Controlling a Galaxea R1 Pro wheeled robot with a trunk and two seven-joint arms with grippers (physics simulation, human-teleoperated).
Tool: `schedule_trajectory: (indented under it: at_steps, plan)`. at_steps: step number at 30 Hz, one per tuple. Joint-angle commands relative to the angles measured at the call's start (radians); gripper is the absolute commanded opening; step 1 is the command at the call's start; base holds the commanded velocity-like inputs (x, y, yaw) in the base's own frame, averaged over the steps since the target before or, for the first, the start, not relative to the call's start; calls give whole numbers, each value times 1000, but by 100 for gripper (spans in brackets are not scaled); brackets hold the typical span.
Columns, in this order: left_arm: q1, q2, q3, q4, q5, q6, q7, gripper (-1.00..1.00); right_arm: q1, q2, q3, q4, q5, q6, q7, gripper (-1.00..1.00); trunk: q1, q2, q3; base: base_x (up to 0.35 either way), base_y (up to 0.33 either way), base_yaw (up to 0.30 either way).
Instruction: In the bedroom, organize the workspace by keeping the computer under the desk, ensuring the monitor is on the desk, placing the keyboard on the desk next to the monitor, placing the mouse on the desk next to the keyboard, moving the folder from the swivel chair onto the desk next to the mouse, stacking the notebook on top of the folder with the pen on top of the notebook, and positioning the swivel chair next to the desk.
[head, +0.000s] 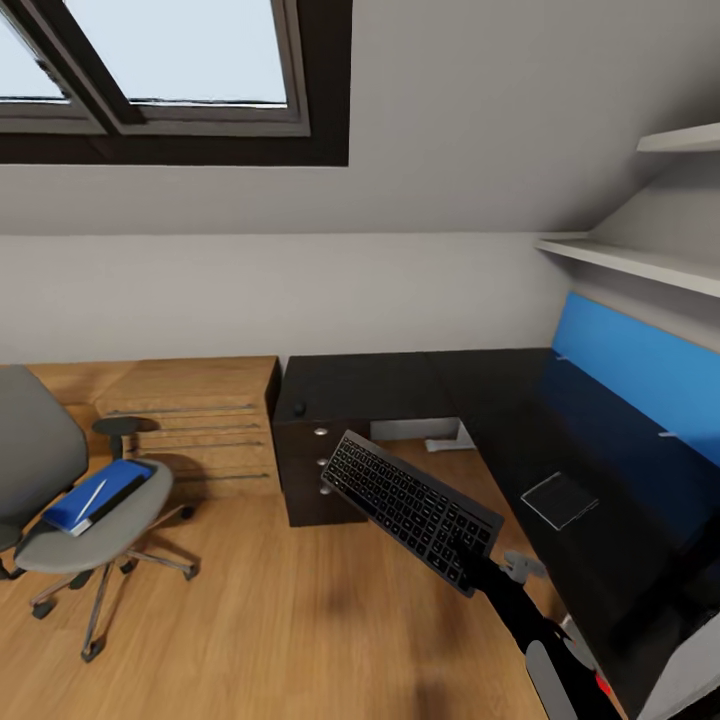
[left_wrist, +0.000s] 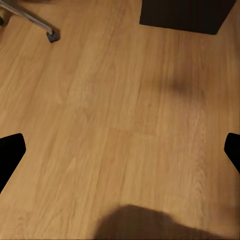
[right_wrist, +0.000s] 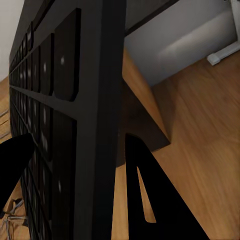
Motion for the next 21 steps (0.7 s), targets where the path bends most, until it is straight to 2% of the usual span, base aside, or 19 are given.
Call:
schedule_trajectory:
  at_steps: [1, 13, 21]
  plan:
    - [-1, 1, -9, 0, 4, -3, 8, 100, -1, 1, -3, 1, -10, 1, 11, -100, 1, -2, -2, 334, 5, 0]
    - [-1, 1, -9, 0, 4, -3, 8, 100, -1, 1, -4, 1, -10, 1, 9, -100, 1, -2, -2, 265, 115, 0]
    - [-1, 1, -9, 0, 4, -3, 8, 100, -1, 1, -5, 0, -10, 2, 9, -100, 1, -2, -2, 207, 21, 0]
